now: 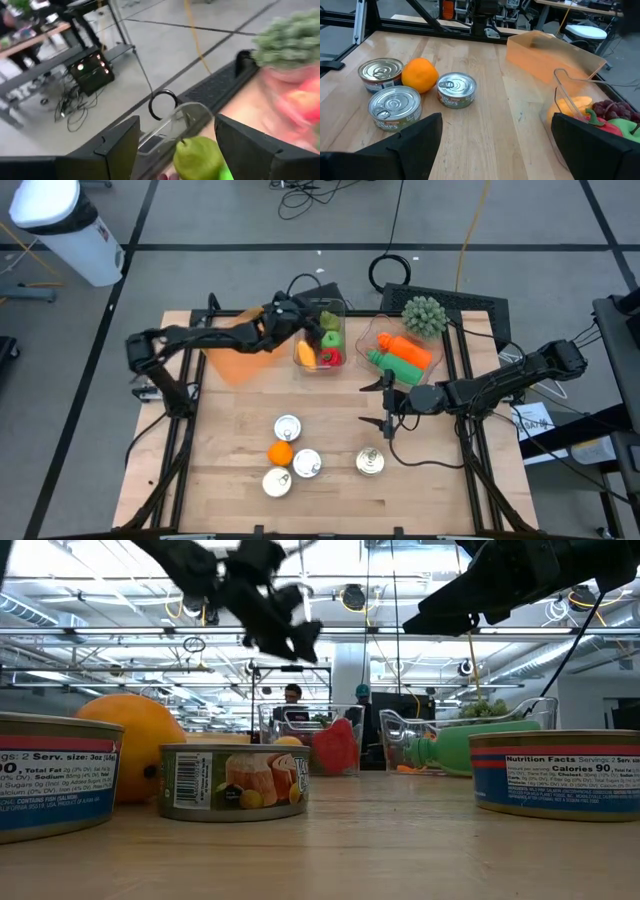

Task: Pick & Place Food Item
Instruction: Put the orange into the left transparent bin

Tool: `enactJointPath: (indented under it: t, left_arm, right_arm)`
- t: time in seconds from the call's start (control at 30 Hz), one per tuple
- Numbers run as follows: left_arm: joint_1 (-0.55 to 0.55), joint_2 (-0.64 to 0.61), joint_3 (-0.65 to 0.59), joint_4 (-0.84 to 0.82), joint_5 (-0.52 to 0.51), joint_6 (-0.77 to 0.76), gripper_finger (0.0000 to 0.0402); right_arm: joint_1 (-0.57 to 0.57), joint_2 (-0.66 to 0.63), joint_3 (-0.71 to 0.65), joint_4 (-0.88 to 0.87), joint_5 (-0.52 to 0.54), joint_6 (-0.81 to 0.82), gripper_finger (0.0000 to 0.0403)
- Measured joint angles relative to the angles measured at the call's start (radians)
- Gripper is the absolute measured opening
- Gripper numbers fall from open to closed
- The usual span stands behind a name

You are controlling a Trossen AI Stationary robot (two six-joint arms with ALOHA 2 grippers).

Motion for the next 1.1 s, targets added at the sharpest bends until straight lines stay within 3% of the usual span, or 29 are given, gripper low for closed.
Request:
enactJointPath:
  t: [0.2,0.43,0.57,0.77,1.1]
  left_arm:
    - [-0.115,-0.240,0.000,-0.324,0.031,-0.057,0.0269]
    - [-0.277,-0.393,0.000,-0.691,0.317,-0.285,0.0269]
    - [-0.410,-0.379,-0.001,-0.813,0.349,-0.422,0.0269]
    - [-0.616,-0.272,-0.001,-0.842,0.380,-0.617,0.0269]
    - [-0.773,-0.116,-0.001,-0.865,0.412,-0.943,0.0269]
  right_arm:
    - [0.000,0.000,0.000,0.000,0.000,0.000,0.0357]
    - [0.000,0.000,0.000,0.001,0.000,-0.002,0.0357]
    - [0.000,0.000,0.000,0.004,0.000,-0.003,0.0357]
    - [0.000,0.000,0.000,0.010,0.000,-0.003,0.0357]
    - [0.000,0.000,0.000,0.029,0.000,-0.012,0.0357]
